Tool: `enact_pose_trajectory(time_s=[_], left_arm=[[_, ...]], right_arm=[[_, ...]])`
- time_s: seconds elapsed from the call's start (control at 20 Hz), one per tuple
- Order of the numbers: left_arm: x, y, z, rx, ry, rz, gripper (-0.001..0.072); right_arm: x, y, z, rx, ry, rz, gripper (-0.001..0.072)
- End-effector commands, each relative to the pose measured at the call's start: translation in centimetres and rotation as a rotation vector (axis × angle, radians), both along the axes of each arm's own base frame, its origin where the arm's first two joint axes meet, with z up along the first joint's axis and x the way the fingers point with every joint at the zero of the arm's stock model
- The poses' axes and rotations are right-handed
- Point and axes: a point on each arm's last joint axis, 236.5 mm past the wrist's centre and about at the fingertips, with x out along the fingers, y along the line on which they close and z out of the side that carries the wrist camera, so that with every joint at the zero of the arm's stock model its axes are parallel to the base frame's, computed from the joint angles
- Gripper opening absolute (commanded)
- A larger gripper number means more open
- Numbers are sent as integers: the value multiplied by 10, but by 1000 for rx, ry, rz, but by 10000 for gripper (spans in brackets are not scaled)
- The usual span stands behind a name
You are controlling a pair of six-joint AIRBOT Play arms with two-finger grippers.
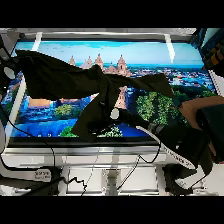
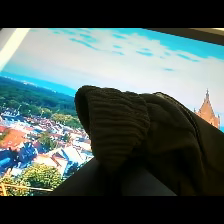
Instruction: Fold the clothes and pants, and hang the long-sleeved shirts on hangers.
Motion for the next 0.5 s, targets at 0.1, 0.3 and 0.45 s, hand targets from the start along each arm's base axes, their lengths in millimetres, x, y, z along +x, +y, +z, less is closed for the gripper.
enact_pose_trajectory(time_s=[0.1,0.3,0.45], left_arm=[[0,0,-1,-1,5,-1,38],[-1,-1,-1,-3,9,-2,37],[-5,-2,12,2,-6,-3,37]], right_arm=[[-2,5,-6,-7,0,-8,50],[17,-15,3,-19,-28,-8,15],[48,-63,31,-61,-125,45,15]])
